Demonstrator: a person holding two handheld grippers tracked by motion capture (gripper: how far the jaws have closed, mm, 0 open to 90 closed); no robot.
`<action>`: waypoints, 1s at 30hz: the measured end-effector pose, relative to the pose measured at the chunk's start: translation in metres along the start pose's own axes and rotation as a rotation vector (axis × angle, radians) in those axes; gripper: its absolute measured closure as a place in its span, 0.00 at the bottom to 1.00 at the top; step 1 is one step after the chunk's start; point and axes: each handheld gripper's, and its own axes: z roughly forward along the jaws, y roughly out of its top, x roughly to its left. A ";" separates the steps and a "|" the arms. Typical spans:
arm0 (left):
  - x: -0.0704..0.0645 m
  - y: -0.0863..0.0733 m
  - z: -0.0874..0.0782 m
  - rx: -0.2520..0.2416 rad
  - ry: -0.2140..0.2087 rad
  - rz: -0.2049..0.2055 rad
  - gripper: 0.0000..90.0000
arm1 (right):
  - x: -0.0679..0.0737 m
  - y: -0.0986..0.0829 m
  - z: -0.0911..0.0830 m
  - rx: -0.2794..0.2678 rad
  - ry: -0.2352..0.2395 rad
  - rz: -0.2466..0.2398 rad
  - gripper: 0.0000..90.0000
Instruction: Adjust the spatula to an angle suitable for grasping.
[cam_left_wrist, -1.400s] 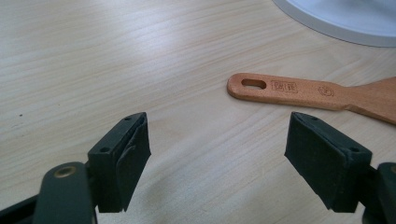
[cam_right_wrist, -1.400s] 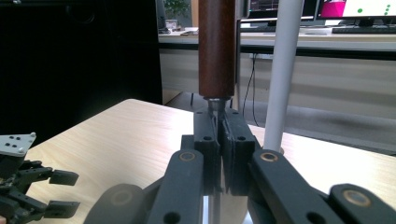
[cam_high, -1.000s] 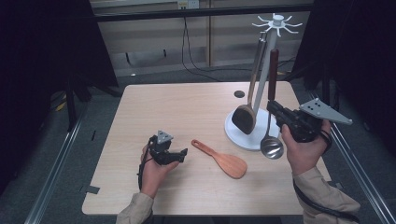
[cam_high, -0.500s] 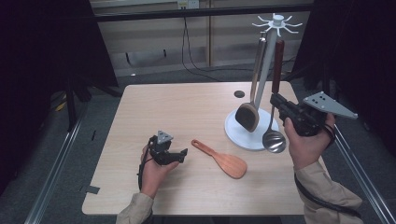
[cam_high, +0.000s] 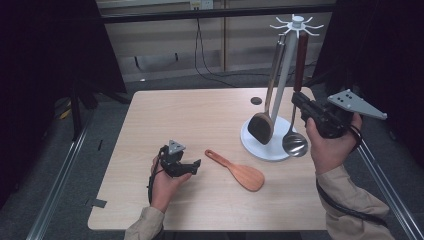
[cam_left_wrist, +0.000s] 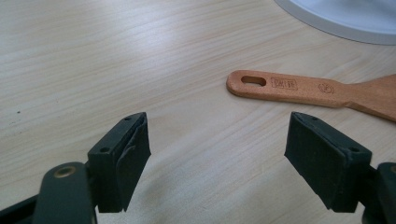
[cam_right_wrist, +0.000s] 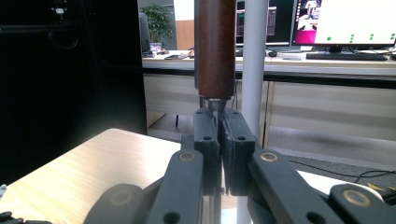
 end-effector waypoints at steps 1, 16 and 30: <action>-0.001 0.000 0.001 -0.011 0.002 -0.006 0.24 | 0.000 0.001 0.001 -0.001 -0.005 -0.002 0.96; 0.002 0.000 0.000 0.002 0.004 0.004 0.24 | -0.001 0.006 0.015 0.012 -0.044 -0.017 0.96; 0.002 0.000 -0.001 -0.017 0.005 -0.018 0.24 | -0.001 0.004 0.027 0.027 -0.066 -0.024 0.96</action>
